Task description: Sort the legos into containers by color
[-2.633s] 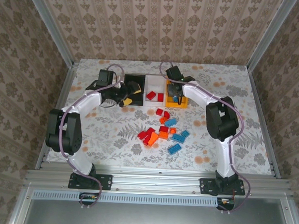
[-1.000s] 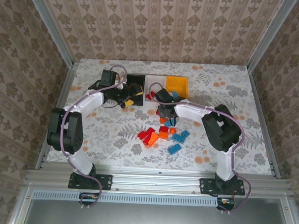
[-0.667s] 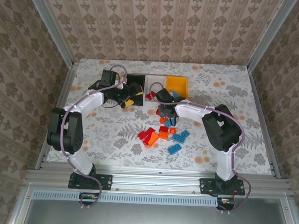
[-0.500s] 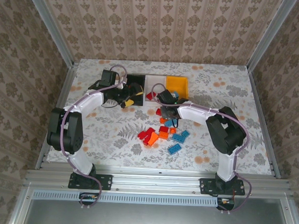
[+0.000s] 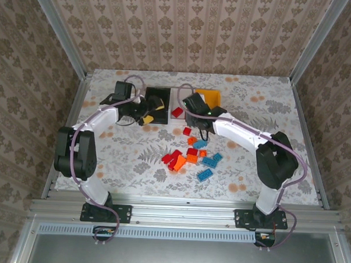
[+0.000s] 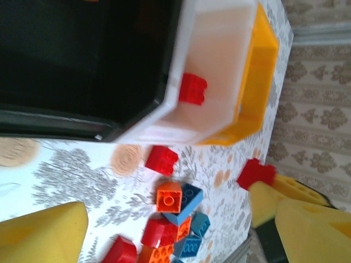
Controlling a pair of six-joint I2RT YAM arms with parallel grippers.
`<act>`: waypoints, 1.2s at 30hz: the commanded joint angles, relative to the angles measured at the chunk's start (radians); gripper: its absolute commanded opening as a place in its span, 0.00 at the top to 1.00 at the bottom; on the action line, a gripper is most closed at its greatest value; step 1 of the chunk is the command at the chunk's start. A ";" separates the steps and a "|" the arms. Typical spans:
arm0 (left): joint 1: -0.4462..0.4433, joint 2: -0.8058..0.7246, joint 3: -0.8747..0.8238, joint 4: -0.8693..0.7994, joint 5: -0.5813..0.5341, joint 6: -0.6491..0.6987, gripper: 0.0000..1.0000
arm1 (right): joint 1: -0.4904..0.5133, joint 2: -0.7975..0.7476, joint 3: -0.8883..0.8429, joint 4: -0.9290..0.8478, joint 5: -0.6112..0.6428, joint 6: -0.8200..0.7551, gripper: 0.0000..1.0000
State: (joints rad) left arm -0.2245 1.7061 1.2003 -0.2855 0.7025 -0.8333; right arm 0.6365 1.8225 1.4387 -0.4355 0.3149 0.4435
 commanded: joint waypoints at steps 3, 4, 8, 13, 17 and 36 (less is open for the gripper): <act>0.096 -0.028 0.012 0.007 0.004 -0.003 0.10 | -0.009 0.217 0.275 -0.060 0.019 -0.068 0.69; 0.102 -0.024 0.013 0.011 0.009 -0.007 0.10 | -0.009 0.263 0.322 -0.076 0.020 -0.075 0.69; 0.115 -0.023 0.009 0.017 0.012 -0.012 0.10 | -0.013 0.400 0.495 -0.134 0.025 -0.095 0.69; 0.121 -0.019 0.008 0.024 0.021 -0.017 0.10 | -0.015 0.503 0.621 -0.182 0.004 -0.107 0.66; 0.120 -0.019 0.008 0.032 0.026 -0.024 0.10 | -0.008 0.521 0.664 -0.202 -0.011 -0.118 0.50; -0.123 -0.020 0.047 -0.072 -0.024 0.044 0.10 | 0.060 -0.136 -0.168 0.005 -0.053 0.072 0.56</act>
State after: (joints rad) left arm -0.2890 1.7061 1.2079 -0.3084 0.6834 -0.8288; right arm 0.6842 1.7317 1.4075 -0.4431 0.2878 0.4248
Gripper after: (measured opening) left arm 0.902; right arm 0.449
